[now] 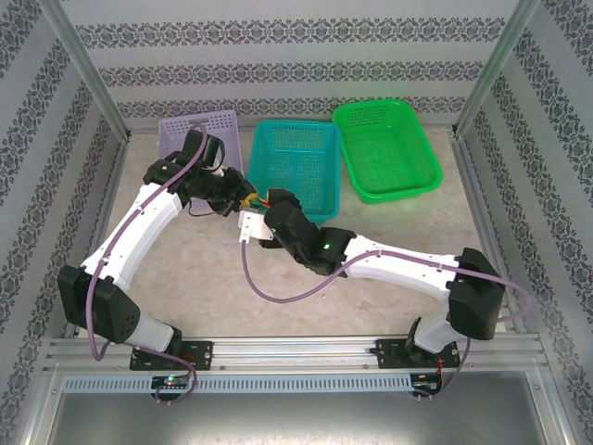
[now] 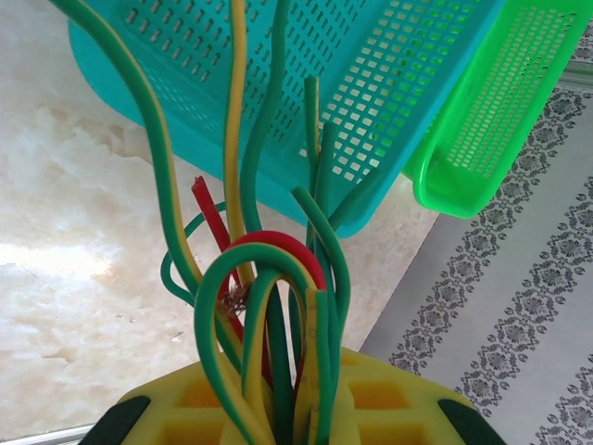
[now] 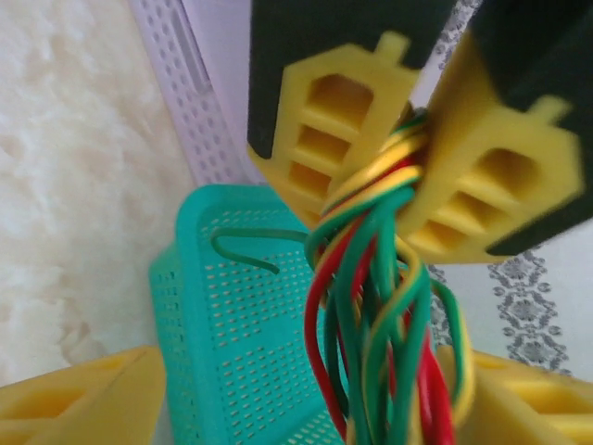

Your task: Untangle the cables

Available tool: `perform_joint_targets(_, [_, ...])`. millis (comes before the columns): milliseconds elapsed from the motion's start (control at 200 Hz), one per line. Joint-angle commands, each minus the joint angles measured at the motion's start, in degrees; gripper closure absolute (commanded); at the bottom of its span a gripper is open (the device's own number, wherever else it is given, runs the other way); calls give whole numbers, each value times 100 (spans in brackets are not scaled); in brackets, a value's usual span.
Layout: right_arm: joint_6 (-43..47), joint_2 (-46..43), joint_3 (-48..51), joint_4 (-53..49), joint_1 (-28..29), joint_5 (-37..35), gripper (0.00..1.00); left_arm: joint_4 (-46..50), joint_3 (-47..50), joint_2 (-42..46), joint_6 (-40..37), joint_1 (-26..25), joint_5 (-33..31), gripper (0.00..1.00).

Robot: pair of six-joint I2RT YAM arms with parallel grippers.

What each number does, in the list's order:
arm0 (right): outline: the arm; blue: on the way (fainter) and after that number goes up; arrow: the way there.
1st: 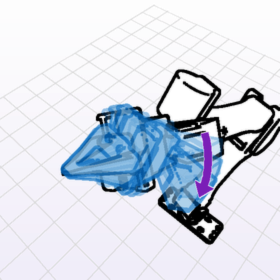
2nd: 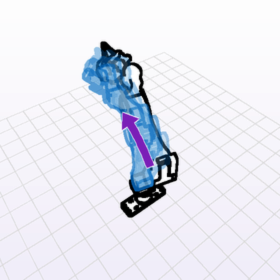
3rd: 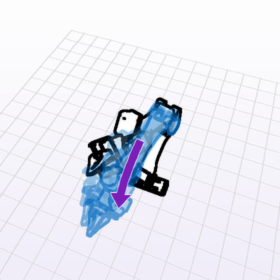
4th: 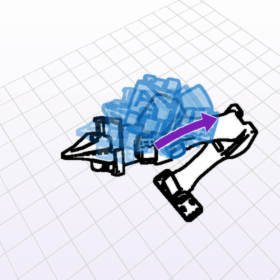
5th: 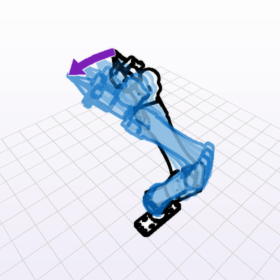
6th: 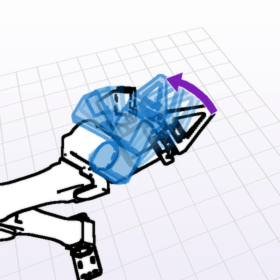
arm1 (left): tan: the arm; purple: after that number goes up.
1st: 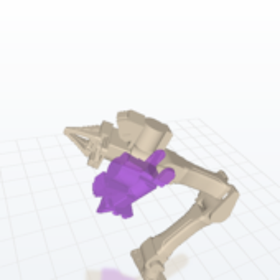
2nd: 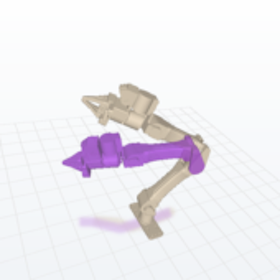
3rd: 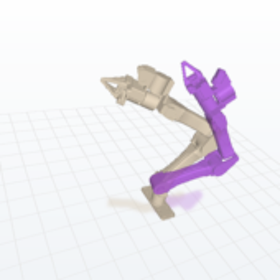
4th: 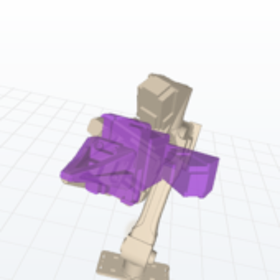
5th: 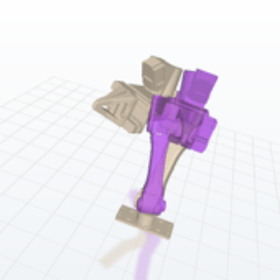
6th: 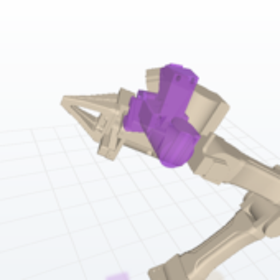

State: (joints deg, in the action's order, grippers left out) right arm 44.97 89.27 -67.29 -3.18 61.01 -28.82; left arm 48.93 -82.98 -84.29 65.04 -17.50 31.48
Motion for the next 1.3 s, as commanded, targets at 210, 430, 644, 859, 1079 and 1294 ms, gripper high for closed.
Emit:
perform_joint_targets(210, [-1423,260,-1020,-1312,-183,340,100,160,-286,12,280,70,132,100])
perform_joint_targets(430, [-3307,-181,-626,-1364,-695,1926,100,-513,496,1089,2268,67,-621,22])
perform_joint_targets(644, [-3711,-247,-383,-933,-905,2398,100,-1370,1490,1914,4328,-58,-677,4])
perform_joint_targets(859, [-3857,-266,-356,-763,-907,2694,100,-2394,1983,1753,5279,-530,-868,1])
perform_joint_targets(1079, [-4045,-441,-245,-690,-898,3153,100,-2940,2388,1505,5423,-593,-1130,1])
perform_joint_targets(1294, [-4324,-740,43,-634,-906,3445,100,-3744,2589,1189,5095,-578,-1279,33])
